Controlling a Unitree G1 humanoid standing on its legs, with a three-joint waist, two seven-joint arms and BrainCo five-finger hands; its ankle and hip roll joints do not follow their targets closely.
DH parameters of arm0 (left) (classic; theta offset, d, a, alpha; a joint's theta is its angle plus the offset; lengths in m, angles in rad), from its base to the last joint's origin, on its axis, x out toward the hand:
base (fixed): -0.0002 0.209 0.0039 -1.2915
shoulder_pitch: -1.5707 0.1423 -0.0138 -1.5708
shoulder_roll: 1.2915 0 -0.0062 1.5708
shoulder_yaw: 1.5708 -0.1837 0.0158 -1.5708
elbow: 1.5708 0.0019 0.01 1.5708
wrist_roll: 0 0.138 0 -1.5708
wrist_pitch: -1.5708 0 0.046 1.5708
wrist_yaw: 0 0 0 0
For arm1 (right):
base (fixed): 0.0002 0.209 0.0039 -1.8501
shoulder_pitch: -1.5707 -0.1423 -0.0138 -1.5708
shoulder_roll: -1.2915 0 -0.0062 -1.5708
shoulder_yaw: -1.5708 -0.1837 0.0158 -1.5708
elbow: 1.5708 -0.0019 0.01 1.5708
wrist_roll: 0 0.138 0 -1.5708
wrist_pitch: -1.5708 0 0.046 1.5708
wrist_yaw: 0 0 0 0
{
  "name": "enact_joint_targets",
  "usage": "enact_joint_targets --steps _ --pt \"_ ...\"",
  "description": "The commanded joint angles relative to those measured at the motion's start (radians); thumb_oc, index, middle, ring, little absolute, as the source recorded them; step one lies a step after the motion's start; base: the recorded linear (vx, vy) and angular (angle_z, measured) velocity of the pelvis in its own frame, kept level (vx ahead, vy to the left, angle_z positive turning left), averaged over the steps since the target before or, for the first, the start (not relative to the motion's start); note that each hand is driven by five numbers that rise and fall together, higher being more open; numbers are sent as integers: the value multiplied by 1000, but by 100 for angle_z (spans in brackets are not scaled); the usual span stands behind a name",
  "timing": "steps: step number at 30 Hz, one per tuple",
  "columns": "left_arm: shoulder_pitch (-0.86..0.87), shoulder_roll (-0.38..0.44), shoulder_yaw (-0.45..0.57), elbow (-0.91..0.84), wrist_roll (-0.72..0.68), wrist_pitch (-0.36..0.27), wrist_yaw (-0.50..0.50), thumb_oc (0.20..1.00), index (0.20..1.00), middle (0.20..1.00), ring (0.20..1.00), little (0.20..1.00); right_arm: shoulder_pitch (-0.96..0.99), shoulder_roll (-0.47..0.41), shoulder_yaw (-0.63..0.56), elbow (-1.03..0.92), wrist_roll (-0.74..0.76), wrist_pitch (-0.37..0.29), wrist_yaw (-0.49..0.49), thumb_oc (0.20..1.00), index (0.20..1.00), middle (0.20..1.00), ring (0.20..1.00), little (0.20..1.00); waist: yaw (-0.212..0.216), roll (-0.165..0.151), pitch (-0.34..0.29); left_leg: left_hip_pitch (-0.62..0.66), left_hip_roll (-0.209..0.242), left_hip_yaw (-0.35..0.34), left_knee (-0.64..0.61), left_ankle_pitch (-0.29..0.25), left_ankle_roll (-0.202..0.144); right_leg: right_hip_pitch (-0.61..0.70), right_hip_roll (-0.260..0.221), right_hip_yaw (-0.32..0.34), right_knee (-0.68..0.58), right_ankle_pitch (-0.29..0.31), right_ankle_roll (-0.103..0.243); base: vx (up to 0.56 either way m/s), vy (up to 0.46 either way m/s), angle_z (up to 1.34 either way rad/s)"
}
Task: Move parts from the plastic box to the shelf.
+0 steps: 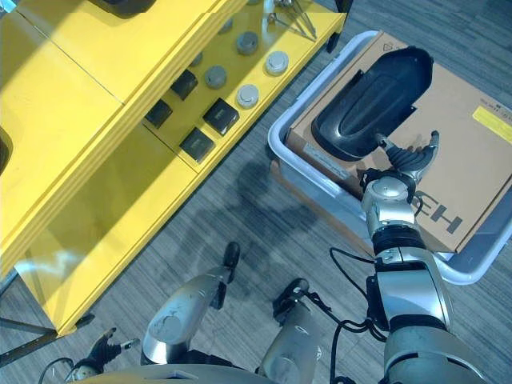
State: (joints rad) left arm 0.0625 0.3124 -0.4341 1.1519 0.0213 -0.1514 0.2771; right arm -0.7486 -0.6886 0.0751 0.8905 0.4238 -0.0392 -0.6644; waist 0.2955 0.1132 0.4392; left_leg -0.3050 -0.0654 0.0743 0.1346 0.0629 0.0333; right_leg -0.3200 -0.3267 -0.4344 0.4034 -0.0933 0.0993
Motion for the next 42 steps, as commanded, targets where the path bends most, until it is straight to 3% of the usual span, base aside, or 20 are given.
enact_joint_targets --steps 1,8,30,31,32,35,42 --pt "40 26 -16 12 -29 -3 13 1000 1000 1000 1000 1000 53 -63 26 21 4 2 -22 1000 1000 1000 1000 1000 5 -7 -24 -73 59 -35 83 -80 -75 52 -28 72 -107 34 80 0 0 0" --pt "39 25 -25 2 -35 -8 8 1000 1000 1000 1000 1000 26 -73 39 41 9 -3 -10 1000 1000 1000 1000 1000 11 -1 -14 -84 51 -38 85 -77 -72 40 -31 75 -101 37 82 -1 11 1" --pt "25 58 -54 -46 -76 -18 -24 1000 1000 1000 1000 1000 -138 -109 188 130 -66 200 19 1000 1000 1000 1000 1000 36 18 7 -117 34 -39 107 -77 -66 -7 -44 74 -65 37 83 -4 9 3" --pt "26 58 -54 -50 -79 -19 -23 1000 1000 1000 1000 1000 -136 -112 197 138 -73 210 20 558 558 558 558 558 37 18 8 -117 34 -40 107 -78 -66 -7 -44 73 -65 36 83 0 0 0" --pt "24 59 -56 -52 -85 -18 -24 1000 1000 1000 1000 1000 -137 -115 205 146 -86 224 21 200 200 200 200 200 37 17 8 -117 35 -39 108 -79 -66 -7 -45 73 -65 37 83 0 0 0" --pt "23 70 -49 -66 -93 -26 -38 1000 1000 1000 1000 1000 -142 -143 244 180 -138 293 70 200 200 200 200 200 36 15 9 -121 37 -34 114 -79 -65 -15 -45 75 -59 40 83 0 0 0" --pt "20 86 -52 -86 -116 -48 -41 1000 1000 1000 1000 1000 -142 -172 258 232 -113 285 124 200 200 200 200 200 36 10 11 -121 41 -30 118 -80 -63 -13 -41 74 -57 43 83 0 0 0"
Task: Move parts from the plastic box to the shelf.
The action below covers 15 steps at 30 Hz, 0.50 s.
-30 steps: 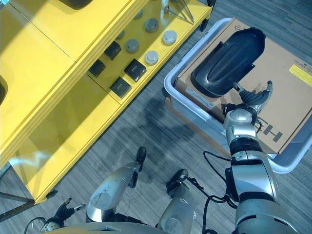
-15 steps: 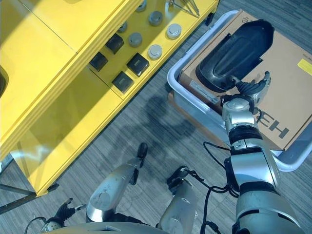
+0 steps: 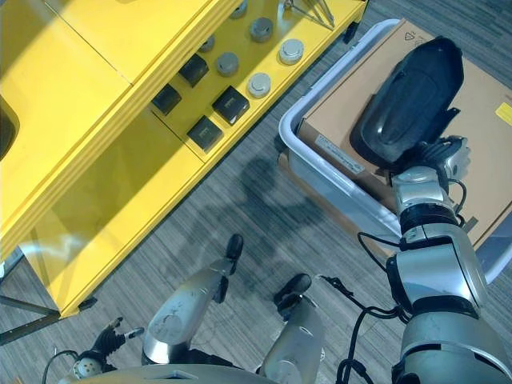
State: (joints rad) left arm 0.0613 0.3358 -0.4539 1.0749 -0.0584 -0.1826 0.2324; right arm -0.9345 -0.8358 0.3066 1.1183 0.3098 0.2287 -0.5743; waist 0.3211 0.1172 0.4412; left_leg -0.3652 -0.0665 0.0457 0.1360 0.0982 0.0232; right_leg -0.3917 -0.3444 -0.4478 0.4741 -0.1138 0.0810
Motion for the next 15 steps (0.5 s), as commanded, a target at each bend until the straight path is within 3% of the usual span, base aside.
enact_joint_targets --steps 1,5,9,11,15 --pt "16 64 -32 -14 -47 -20 6 1000 1000 1000 1000 1000 47 -24 25 4 5 10 39 200 200 200 200 200 9 5 11 -59 43 0 117 -117 -51 60 -22 88 -128 64 101 0 0 0" --pt "13 64 -30 -20 -65 -38 11 1000 1000 1000 1000 1000 54 -21 22 -2 7 -6 38 200 200 200 200 200 8 2 6 -55 45 4 117 -118 -51 64 -22 87 -127 64 100 0 0 0" --pt "10 66 -17 -27 -115 -100 15 1000 1000 1000 1000 1000 65 -19 9 -59 59 -61 13 200 200 200 200 200 1 -6 -7 -28 49 9 106 -121 -49 84 -20 83 -129 63 98 0 0 0" --pt "13 69 0 -50 -137 -138 3 1000 1000 1000 1000 1000 90 -14 -19 -117 75 -81 -2 200 200 200 200 200 -6 -12 -17 -11 50 10 100 -122 -49 97 -18 84 -130 62 97 -5 -15 1" --pt "7 74 30 -153 -175 -151 -13 1000 1000 1000 1000 1000 175 0 -101 -254 82 -110 -16 200 200 200 200 200 -25 -34 -51 40 56 16 77 -130 -49 143 -7 83 -157 64 100 9 -37 -2"
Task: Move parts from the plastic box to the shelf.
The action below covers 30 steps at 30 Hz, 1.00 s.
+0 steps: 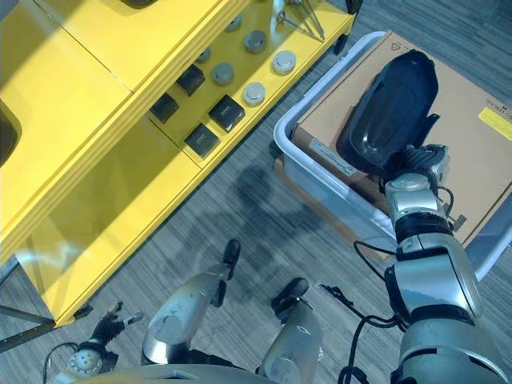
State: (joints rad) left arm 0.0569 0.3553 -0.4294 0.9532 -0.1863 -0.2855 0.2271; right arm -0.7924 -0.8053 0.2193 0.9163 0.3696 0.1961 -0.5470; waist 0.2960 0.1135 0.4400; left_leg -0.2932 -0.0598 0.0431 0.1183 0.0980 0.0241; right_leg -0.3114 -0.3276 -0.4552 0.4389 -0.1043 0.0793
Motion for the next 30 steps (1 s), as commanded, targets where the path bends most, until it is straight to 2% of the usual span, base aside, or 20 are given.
enact_joint_targets --steps 1,5,7,9,10,11,14,17,18,19,20,23,24,25,27,28,30 --pt "11 60 11 -64 -56 -46 -14 1000 1000 1000 1000 1000 58 -25 -36 -84 17 -88 -47 200 200 200 200 200 -4 -35 -57 -20 52 21 89 -131 -50 75 -21 90 -129 56 103 12 -65 -4" --pt "12 64 32 -175 -71 -11 -34 1000 1000 1000 1000 1000 150 -1 -111 -230 -1 -87 -57 200 200 200 200 200 -23 -55 -97 42 66 30 50 -133 -51 139 0 83 -182 64 109 18 -90 -9" --pt "12 65 38 -230 -68 21 -49 1000 1000 1000 1000 1000 205 24 -149 -313 -6 -73 -63 200 200 200 200 200 -33 -65 -123 75 78 47 18 -110 -45 174 14 67 -223 92 103 -37 -91 -14" --pt "13 64 40 -245 -55 31 -56 1000 1000 1000 1000 1000 230 34 -162 -348 -17 -74 -62 200 200 200 200 200 -38 -70 -136 93 83 52 6 -109 -46 191 21 68 -236 94 105 6 -85 -17" --pt "13 55 39 -260 -44 42 -75 1000 1000 1000 1000 1000 274 56 -178 -422 -43 -67 -61 200 200 200 200 200 -52 -81 -162 132 93 66 -20 -107 -48 225 34 71 -263 98 107 35 -95 -19" --pt "14 56 39 -260 -44 42 -75 1000 1000 1000 1000 1000 276 56 -179 -424 -43 -66 -61 200 200 200 200 200 -51 -81 -162 133 93 66 -21 -107 -48 227 34 71 -264 99 107 25 -131 -18" --pt "-20 31 29 -278 -67 61 -121 1000 1000 1000 1000 1000 328 103 -167 -556 -70 -38 -50 200 200 200 200 200 -88 -101 -213 188 110 98 -61 -100 -54 265 57 88 -306 112 108 27 -101 -25" --pt "-82 17 21 -360 -151 83 -186 1000 1000 1000 1000 1000 377 153 -145 -632 -83 -33 -29 200 200 200 200 200 -119 -118 -258 226 121 116 -80 -99 -58 292 70 108 -341 128 109 51 -105 -27" --pt "-108 17 20 -407 -188 129 -192 1000 1000 1000 1000 1000 407 174 -138 -653 -101 -36 -15 200 200 200 200 200 -131 -122 -277 239 125 123 -84 -99 -58 300 74 119 -352 132 109 65 -79 -16" --pt "-125 14 19 -433 -227 140 -206 1000 1000 1000 1000 1000 428 188 -136 -669 -117 -35 -1 200 200 200 200 200 -139 -124 -290 248 127 128 -86 -100 -58 307 78 126 -360 135 108 100 -50 -28" --pt "-163 2 25 -478 -267 193 -204 1000 1000 1000 1000 1000 447 207 -121 -679 -144 -35 21 200 200 200 200 200 -154 -126 -303 262 132 135 -87 -100 -59 317 82 135 -369 138 107 59 -44 -26" --pt "-238 -20 21 -530 -312 233 -225 1000 1000 1000 1000 1000 458 233 -89 -679 -206 -39 51 200 200 200 200 200 -176 -128 -321 279 138 146 -89 -97 -59 330 89 147 -382 143 103 25 -27 -26" --pt "-285 -37 15 -556 -341 272 -220 1000 1000 1000 1000 1000 450 245 -63 -667 -235 -39 61 200 200 200 200 200 -186 -128 -329 289 141 151 -90 -96 -59 339 92 152 -389 145 102 28 -35 -27" --pt "-359 -68 -1 -586 -395 350 -196 1000 1000 1000 1000 1000 428 258 -23 -640 -259 -43 77 200 200 200 200 200 -200 -126 -339 304 145 156 -92 -95 -60 352 96 160 -399 148 101 24 -28 -27" --pt "-416 -92 -9 -593 -466 422 -167 1000 1000 1000 1000 1000 400 266 12 -619 -272 -37 97 200 200 200 200 200 -211 -124 -350 310 147 160 -91 -93 -62 356 99 167 -403 150 102 6 -14 -30" --pt "-425 -95 -10 -592 -480 433 -166 1000 1000 1000 1000 1000 394 268 18 -616 -274 -35 100 200 200 200 200 200 -213 -124 -351 312 147 161 -91 -93 -62 357 100 168 -404 150 102 0 -8 -27" --pt "-479 -126 -16 -573 -568 492 -141 1000 1000 1000 1000 1000 361 277 52 -595 -273 -25 115 200 200 200 200 200 -225 -120 -360 319 149 165 -90 -92 -64 363 103 175 -408 150 102 -5 -13 -18"
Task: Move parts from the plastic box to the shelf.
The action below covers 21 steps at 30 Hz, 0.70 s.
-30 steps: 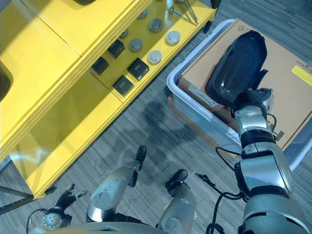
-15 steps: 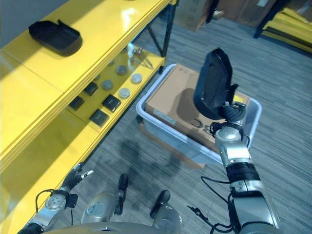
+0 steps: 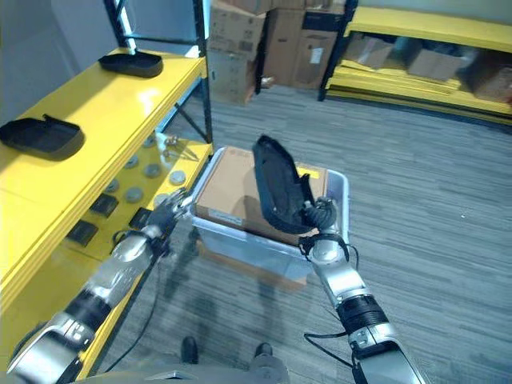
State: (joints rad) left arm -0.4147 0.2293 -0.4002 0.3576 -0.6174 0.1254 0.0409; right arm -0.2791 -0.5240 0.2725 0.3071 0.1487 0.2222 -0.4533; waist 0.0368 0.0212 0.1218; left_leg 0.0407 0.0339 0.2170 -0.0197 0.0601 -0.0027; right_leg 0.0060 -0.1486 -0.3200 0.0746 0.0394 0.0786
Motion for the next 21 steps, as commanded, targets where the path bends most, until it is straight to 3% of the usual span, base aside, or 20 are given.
enact_joint_targets --steps 1,5,10,13,21 --pt "-19 -6 -45 31 -151 93 55 1000 1000 1000 1000 1000 -160 -1 7 21 -53 -49 24 200 200 200 200 200 31 -28 -45 -13 56 -8 48 -54 -38 47 -75 41 -45 5 103 0 -14 -13" --pt "-103 -47 -58 117 -198 217 54 1000 1000 1000 1000 1000 -212 25 67 77 -43 -50 42 200 200 200 200 200 12 -22 -69 -1 61 2 47 -53 -42 52 -68 49 -46 1 106 16 -27 -8" --pt "-124 -54 -82 155 -212 297 55 1000 1000 1000 1000 1000 -211 37 97 89 -42 -62 43 200 200 200 200 200 3 -19 -79 5 64 13 45 -53 -44 55 -64 51 -50 0 108 16 -14 -4" --pt "-123 -59 -88 172 -215 314 51 1000 1000 1000 1000 1000 -213 37 103 94 -45 -64 55 200 200 200 200 200 1 -19 -80 5 64 12 48 -54 -45 55 -62 52 -49 -2 107 16 -9 -6" --pt "-124 -83 -97 133 -269 280 53 1000 1000 1000 1000 1000 -204 62 153 91 -76 -36 113 200 200 200 200 200 2 -21 -81 5 65 8 49 -57 -45 60 -61 49 -50 -7 107 18 -7 -1"
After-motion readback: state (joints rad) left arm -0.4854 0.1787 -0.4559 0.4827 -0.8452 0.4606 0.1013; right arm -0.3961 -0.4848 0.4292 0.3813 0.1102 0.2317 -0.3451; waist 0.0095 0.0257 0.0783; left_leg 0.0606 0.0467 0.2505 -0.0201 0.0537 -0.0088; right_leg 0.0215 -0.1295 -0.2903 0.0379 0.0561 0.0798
